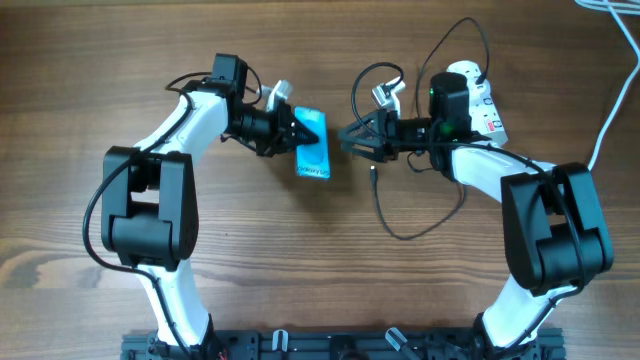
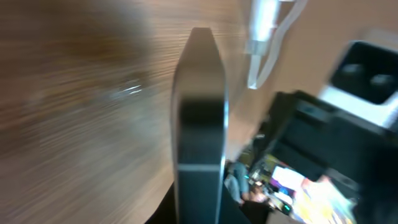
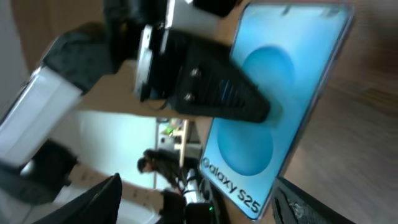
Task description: Plug charger to phone and switch on socket
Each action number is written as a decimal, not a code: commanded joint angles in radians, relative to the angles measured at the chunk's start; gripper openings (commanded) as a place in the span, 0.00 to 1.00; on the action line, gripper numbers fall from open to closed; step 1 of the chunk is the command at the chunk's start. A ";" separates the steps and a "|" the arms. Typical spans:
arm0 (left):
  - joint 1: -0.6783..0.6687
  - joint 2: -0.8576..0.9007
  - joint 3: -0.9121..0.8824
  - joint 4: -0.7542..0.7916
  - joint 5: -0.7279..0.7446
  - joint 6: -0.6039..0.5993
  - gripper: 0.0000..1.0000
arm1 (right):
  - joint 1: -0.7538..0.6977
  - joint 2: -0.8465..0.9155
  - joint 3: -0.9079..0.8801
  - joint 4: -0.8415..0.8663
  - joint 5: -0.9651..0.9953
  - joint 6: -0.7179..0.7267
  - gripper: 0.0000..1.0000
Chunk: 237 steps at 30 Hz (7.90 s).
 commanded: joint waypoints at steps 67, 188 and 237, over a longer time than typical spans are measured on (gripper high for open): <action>-0.093 -0.020 0.012 -0.102 -0.433 -0.077 0.04 | 0.346 -0.104 0.100 -1.019 1.310 -0.427 0.11; -0.093 -0.020 0.012 -0.098 -0.433 -0.073 0.04 | 0.325 -0.104 -0.013 -0.861 1.430 -0.663 0.17; -0.093 -0.020 0.012 -0.070 -0.432 -0.073 0.04 | 0.325 -0.104 -0.013 -0.905 1.384 -0.662 0.04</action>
